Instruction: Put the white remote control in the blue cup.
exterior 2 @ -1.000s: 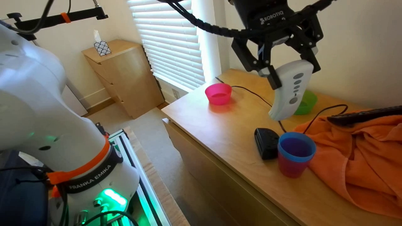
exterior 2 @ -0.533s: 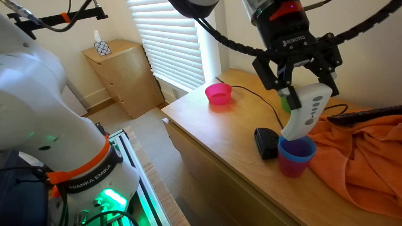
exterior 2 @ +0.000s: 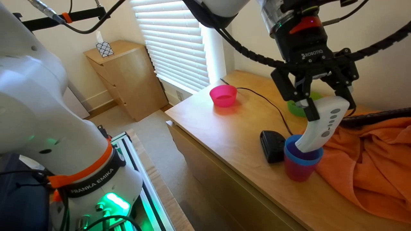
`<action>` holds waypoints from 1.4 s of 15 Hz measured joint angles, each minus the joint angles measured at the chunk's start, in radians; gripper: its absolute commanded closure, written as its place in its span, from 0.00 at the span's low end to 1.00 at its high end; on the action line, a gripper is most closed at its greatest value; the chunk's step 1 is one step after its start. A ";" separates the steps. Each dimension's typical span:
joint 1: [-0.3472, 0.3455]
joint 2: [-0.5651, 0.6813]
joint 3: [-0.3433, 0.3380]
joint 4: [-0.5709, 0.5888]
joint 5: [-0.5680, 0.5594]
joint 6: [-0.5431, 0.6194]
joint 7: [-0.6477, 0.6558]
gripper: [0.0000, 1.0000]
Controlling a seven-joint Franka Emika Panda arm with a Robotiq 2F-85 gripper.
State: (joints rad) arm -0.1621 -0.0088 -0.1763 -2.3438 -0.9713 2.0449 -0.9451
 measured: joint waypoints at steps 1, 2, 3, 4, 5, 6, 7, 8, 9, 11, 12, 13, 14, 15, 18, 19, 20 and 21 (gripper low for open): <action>0.000 0.010 0.000 0.005 0.000 0.000 0.000 0.57; 0.000 0.018 0.001 0.010 0.000 0.000 0.000 0.57; 0.000 0.025 0.001 0.014 0.000 0.000 0.000 0.57; 0.001 0.031 0.003 0.016 0.000 0.000 0.000 0.57; 0.002 0.036 0.005 0.017 0.000 0.000 0.000 0.57; 0.002 0.041 0.009 0.016 0.000 -0.002 0.000 0.57; 0.004 0.046 0.013 0.015 0.000 -0.002 0.000 0.57; 0.006 0.052 0.018 0.014 0.000 -0.002 0.000 0.57; 0.009 0.058 0.023 0.014 0.000 -0.002 0.000 0.57; 0.015 0.069 0.031 0.013 0.000 -0.002 0.001 0.57; 0.017 0.074 0.035 0.013 0.000 -0.003 0.001 0.57; 0.018 0.080 0.039 0.013 0.000 -0.004 0.001 0.57; 0.018 0.085 0.040 0.013 0.000 -0.006 0.002 0.57; 0.018 0.091 0.041 0.012 0.000 -0.008 0.002 0.57; 0.018 0.109 0.041 0.011 -0.007 -0.014 0.005 0.57; 0.018 0.115 0.041 0.010 -0.011 -0.017 0.009 0.57; 0.018 0.121 0.041 0.010 -0.016 -0.020 0.014 0.57; 0.018 0.126 0.041 0.010 -0.024 -0.026 0.021 0.57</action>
State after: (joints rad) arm -0.1440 0.1170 -0.1356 -2.3333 -0.9952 2.0190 -0.9240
